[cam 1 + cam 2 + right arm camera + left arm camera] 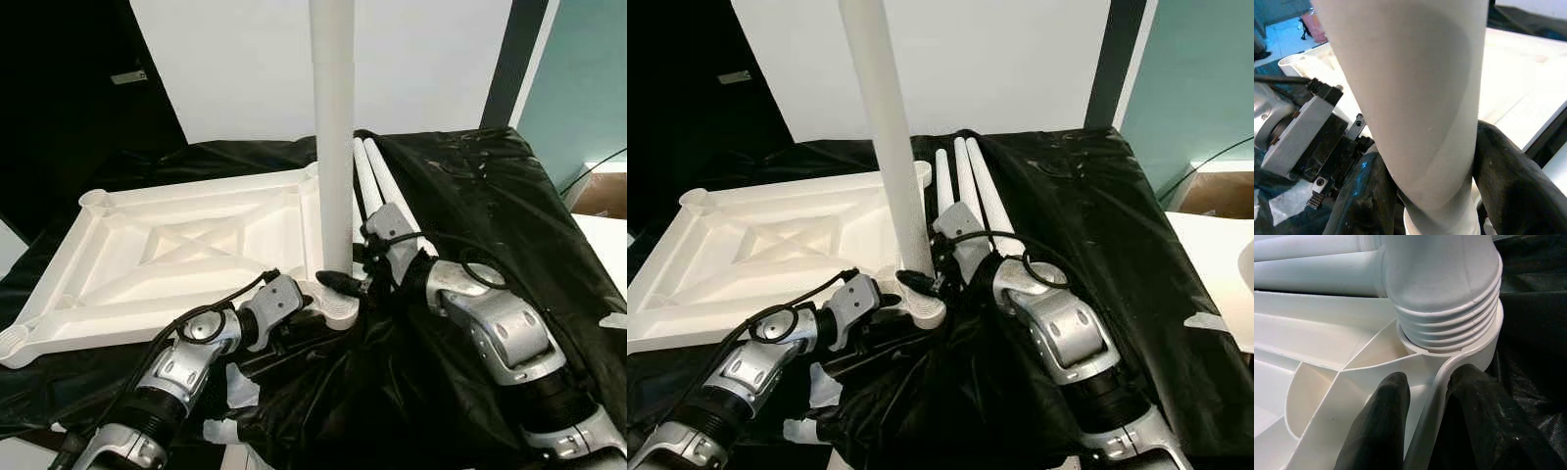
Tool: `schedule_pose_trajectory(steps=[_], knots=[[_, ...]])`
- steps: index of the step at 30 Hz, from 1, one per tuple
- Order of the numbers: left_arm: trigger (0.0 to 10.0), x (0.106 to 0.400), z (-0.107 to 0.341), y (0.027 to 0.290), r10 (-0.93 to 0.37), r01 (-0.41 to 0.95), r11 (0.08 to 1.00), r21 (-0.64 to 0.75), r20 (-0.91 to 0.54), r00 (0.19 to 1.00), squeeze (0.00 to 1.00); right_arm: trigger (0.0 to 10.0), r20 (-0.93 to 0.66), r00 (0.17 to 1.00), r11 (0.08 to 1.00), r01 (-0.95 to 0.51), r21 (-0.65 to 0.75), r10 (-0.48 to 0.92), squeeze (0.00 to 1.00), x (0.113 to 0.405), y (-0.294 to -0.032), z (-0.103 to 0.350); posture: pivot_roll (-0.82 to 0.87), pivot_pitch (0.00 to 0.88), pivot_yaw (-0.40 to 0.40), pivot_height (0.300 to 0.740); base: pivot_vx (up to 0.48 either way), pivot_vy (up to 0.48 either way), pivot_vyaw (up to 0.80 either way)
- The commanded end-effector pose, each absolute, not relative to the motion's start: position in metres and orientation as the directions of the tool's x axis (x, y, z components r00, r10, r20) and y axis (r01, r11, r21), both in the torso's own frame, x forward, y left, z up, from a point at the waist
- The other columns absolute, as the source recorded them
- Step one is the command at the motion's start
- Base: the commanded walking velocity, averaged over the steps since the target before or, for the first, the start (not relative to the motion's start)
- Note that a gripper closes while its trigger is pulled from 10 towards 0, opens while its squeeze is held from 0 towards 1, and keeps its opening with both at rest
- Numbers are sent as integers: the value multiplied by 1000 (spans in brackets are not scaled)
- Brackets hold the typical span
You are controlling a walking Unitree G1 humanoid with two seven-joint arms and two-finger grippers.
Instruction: Building children table
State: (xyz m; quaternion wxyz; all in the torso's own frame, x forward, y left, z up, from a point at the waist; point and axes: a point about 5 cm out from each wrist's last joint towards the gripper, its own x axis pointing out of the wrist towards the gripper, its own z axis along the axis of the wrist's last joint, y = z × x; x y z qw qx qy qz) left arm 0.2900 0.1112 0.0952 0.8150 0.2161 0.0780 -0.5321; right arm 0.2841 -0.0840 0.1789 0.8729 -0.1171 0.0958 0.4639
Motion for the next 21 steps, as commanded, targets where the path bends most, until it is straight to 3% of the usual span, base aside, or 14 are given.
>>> schedule_pose_trajectory(steps=[1,8,14,21], knots=[[10000,286,88,108,-843,925,292,244,-392,370,0,10000,-439,518,583,-812,16,734,0,281,-94,144,0,0,88,740,0,0,0],[10000,286,87,107,-842,923,298,243,-389,374,0,10000,-468,513,570,-822,-24,720,0,281,-100,151,-1,0,78,740,0,0,0],[10000,287,86,107,-840,921,304,242,-388,379,0,10000,-522,474,465,-871,-160,709,0,275,-109,145,-4,0,77,740,0,0,0],[10000,287,86,107,-840,920,307,243,-385,382,0,10000,-519,463,448,-879,-163,718,0,272,-105,142,0,0,76,740,0,0,0]])
